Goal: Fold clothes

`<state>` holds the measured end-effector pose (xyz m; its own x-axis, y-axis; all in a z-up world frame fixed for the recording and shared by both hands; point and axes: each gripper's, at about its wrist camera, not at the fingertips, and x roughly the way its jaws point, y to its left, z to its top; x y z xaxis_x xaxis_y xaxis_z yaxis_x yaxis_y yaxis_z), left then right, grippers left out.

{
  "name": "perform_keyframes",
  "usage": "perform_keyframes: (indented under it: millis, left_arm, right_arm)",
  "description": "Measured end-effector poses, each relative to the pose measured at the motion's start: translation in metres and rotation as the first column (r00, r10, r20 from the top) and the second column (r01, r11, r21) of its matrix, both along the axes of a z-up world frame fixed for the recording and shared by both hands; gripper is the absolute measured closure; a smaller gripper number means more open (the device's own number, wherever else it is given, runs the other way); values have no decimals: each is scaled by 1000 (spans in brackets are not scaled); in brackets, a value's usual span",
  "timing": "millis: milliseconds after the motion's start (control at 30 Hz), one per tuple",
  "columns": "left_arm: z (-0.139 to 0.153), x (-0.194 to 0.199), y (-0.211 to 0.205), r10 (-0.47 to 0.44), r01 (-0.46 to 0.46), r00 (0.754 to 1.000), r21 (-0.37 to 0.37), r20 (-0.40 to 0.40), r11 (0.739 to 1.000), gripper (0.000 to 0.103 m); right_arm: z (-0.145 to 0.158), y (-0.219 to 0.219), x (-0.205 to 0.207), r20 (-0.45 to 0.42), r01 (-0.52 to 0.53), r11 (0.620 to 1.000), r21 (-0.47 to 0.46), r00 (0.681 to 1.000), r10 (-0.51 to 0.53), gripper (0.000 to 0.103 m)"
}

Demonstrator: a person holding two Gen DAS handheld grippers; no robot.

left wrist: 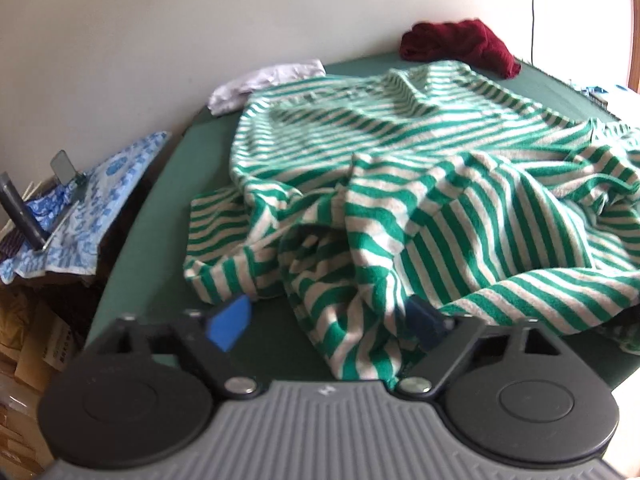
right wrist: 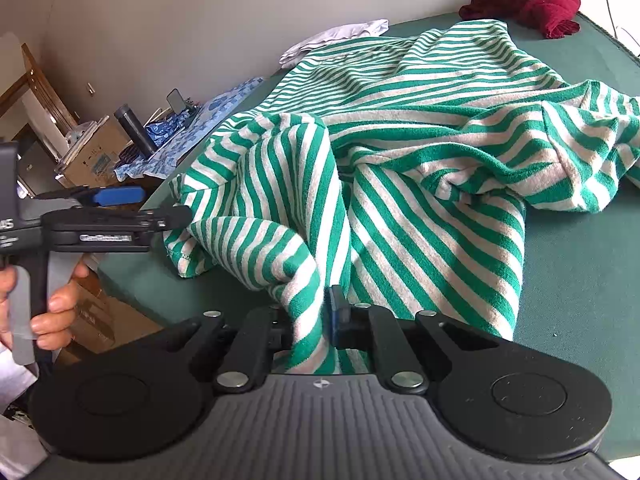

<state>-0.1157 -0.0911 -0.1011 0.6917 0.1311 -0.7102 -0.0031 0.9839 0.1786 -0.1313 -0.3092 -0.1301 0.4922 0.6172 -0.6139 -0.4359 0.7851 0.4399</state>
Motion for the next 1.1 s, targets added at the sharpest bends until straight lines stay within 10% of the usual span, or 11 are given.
perform_keyframes:
  millis: [67,167,400,633,800,867,900,1100]
  left_arm:
    - [-6,10,2,-3,1,1000,-68,-29,998,78]
    - [-3,6,3,0,-3,1000,-98,-29,995,91]
    - [36,-65,6,-62,63,998,-105,13,993,94]
    - [35,-125,9,-108,87,986,-163,-126,983,103]
    - [32,-111,17,-62,52,994,-113,-86,992,71]
    - [33,-89,22,-34,32,999,-112,-20,993,9]
    - [34,-78,25,-20,21,1000,-112,14,994,1]
    - [1,-21,22,-38,34,998,-82,-43,996,15]
  right_arm:
    - [0,-1,0,-2,5,1000,4,1000,-5,96]
    - [0,-2,0,-5,11,1000,10,1000,-11,96]
    - [23,-6,-27,-19,-66,997,-29,998,65,98]
    - [19,-20,-54,-130,-195,967,-163,976,175,97]
    - [34,-27,-51,-107,-216,972,-94,973,206,81]
    - [48,-24,-46,-48,-216,976,-21,976,214,66]
    - [52,-19,-43,-27,-212,977,-2,977,212,61]
    - [65,3,-34,46,-205,979,20,978,204,44]
